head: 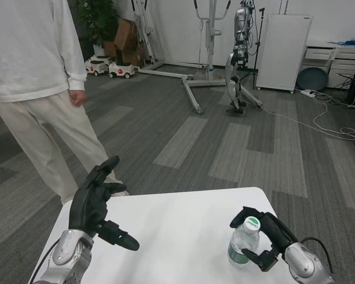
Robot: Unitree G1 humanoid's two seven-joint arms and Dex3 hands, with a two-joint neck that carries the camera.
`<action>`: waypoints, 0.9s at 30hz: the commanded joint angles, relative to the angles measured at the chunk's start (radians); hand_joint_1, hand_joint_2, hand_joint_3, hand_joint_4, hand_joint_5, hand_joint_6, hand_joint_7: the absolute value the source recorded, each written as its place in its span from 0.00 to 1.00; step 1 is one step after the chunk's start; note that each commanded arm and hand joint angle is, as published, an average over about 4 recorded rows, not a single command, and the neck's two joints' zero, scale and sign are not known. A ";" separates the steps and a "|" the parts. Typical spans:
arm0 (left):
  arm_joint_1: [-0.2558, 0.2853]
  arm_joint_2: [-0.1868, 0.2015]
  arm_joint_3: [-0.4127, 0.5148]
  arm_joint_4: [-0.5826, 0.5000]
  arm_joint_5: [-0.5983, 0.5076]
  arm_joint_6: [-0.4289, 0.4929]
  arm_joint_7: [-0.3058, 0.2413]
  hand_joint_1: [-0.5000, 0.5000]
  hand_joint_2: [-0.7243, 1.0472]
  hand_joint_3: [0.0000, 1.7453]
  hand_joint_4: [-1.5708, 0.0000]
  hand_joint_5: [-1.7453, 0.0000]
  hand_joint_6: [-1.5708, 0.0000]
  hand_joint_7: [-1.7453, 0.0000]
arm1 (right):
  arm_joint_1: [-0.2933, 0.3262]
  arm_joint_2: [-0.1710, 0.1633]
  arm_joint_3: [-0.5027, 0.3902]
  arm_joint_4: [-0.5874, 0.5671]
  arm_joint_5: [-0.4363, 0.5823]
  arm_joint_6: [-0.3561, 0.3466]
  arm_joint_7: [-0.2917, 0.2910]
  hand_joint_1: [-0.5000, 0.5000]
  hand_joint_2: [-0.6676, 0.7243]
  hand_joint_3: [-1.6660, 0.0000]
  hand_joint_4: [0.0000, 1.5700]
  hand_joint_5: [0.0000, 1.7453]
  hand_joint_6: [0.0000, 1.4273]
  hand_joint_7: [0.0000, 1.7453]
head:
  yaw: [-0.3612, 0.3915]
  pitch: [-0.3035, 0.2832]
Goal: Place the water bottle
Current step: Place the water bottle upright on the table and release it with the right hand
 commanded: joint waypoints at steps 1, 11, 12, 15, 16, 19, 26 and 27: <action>-0.003 0.007 0.011 0.008 0.000 0.000 0.002 0.00 0.10 0.05 1.00 0.00 1.00 0.78 | -0.045 0.007 -0.005 0.015 -0.013 -0.009 -0.010 0.29 0.02 0.05 0.98 0.78 0.96 0.80 | 0.001 -0.001; -0.002 0.007 0.010 0.008 0.000 0.000 0.002 0.00 0.10 0.05 1.00 0.00 1.00 0.78 | -0.060 0.024 -0.002 0.036 -0.053 -0.006 -0.012 0.29 0.00 0.05 0.98 0.78 0.96 0.80 | -0.002 -0.003; -0.002 0.007 0.010 0.008 0.000 0.000 0.002 0.00 0.10 0.05 1.00 0.00 1.00 0.78 | -0.061 0.025 -0.002 0.036 -0.055 -0.005 -0.012 0.30 0.01 0.05 0.98 0.78 0.96 0.80 | -0.001 -0.003; -0.002 0.007 0.010 0.008 0.000 0.000 0.002 0.00 0.10 0.05 1.00 0.00 1.00 0.79 | -0.065 0.028 0.000 0.041 -0.062 -0.003 -0.012 0.30 0.01 0.05 1.00 0.78 0.96 0.80 | 0.001 -0.003; -0.002 0.007 0.010 0.008 0.000 0.000 0.002 0.00 0.10 0.05 1.00 0.00 1.00 0.79 | -0.067 0.029 0.000 0.043 -0.065 -0.003 -0.012 0.29 0.00 0.05 1.00 0.78 0.96 0.81 | 0.000 -0.004; -0.002 0.007 0.010 0.008 0.000 0.000 0.002 0.00 0.10 0.05 1.00 0.00 1.00 0.76 | -0.067 0.031 0.000 0.045 -0.066 -0.002 -0.012 0.29 0.02 0.05 0.97 0.82 0.96 0.84 | -0.001 -0.004; 0.000 0.007 0.012 0.008 0.000 0.000 0.002 0.00 0.10 0.05 1.00 0.00 1.00 0.79 | -0.067 0.031 -0.002 0.054 -0.062 0.004 -0.009 0.29 0.05 0.05 0.94 0.93 0.96 0.83 | -0.001 -0.004; 0.000 0.007 0.012 0.008 0.000 0.000 0.002 0.00 0.10 0.05 1.00 0.00 1.00 0.79 | -0.067 0.031 -0.002 0.056 -0.060 0.007 -0.008 0.29 0.05 0.05 0.94 0.92 0.96 0.84 | -0.001 -0.005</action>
